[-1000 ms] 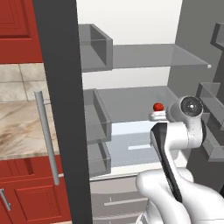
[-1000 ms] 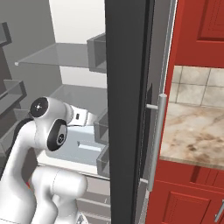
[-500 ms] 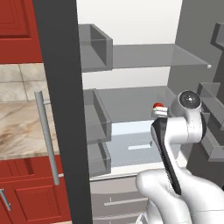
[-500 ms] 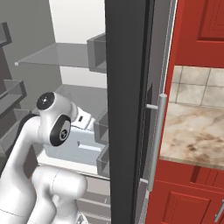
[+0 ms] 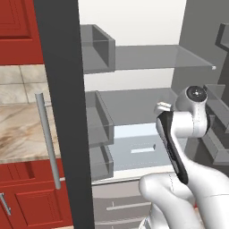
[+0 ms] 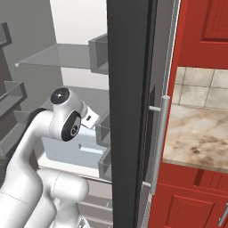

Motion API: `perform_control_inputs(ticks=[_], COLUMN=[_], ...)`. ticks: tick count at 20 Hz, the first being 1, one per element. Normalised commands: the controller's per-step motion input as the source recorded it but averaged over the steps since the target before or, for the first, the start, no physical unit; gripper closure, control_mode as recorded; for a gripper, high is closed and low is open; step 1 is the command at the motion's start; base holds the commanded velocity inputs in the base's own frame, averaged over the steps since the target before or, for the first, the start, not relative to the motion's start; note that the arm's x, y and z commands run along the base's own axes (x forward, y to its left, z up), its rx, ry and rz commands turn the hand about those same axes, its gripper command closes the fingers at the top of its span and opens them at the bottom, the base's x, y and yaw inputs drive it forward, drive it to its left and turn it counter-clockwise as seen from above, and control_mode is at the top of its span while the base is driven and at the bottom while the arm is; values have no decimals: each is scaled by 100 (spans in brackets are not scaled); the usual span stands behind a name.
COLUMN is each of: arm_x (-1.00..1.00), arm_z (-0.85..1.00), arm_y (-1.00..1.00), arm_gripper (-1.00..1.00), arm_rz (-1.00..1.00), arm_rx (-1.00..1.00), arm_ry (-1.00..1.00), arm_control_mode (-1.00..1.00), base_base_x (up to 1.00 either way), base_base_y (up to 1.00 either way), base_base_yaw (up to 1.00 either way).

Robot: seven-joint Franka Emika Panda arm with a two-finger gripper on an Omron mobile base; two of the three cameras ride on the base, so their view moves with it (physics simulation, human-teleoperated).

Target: Take the cheese, fish, and tomato from the fridge and place them on the plate on the dining counter to create an appetizer plate.

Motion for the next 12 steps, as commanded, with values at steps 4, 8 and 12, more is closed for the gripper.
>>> perform_control_inputs(ticks=[4, 8, 12], arm_x=[57, 46, 39], arm_z=[-20, -15, -10], arm_y=[0, -3, -13], arm_gripper=[-100, -100, -100], arm_rz=[0, 0, 0], arm_rx=[0, 0, 0], arm_ry=[0, 0, 1], arm_control_mode=[-100, -100, -100], base_base_x=[0, 0, 0], base_base_y=[0, 0, 0], base_base_yaw=[0, 0, 0])
